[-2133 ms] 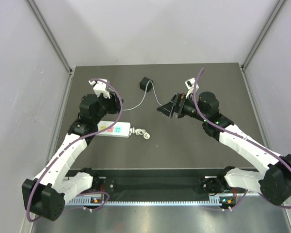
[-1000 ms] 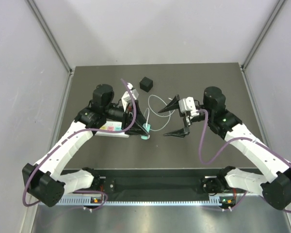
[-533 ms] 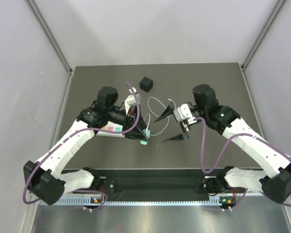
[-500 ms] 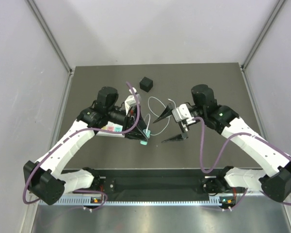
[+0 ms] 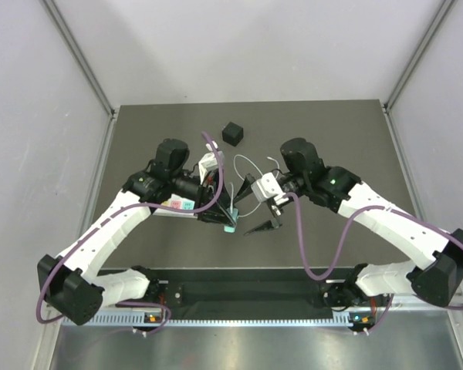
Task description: Insert the plug
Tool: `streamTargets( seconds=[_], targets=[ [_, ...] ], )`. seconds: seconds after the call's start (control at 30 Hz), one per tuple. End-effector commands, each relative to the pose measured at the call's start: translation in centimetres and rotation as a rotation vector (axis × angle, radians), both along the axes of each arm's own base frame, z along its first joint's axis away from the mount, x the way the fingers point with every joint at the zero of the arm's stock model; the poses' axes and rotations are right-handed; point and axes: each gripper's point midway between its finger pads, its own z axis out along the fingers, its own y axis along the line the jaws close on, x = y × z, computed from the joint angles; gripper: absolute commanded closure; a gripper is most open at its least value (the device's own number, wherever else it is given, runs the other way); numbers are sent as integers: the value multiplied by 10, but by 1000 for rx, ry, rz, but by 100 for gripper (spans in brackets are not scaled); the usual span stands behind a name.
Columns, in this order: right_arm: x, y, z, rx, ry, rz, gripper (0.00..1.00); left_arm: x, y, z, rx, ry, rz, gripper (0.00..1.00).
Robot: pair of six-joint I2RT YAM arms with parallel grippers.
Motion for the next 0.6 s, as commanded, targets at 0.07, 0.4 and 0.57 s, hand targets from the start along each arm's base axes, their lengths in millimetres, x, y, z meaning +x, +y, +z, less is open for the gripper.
streamTargets(
  seconds=[0.07, 0.4, 0.57],
  targets=[
    [10, 16, 18, 47, -89, -3, 20, -6, 0, 18, -63, -66, -56, 100],
    [-5, 14, 17, 46, -63, 126, 18, -11, 0, 19, -79, -56, -94, 100],
    [-6, 14, 1, -24, -22, 170, 18, -9, -2, 14, -71, -33, -104, 100]
  ],
)
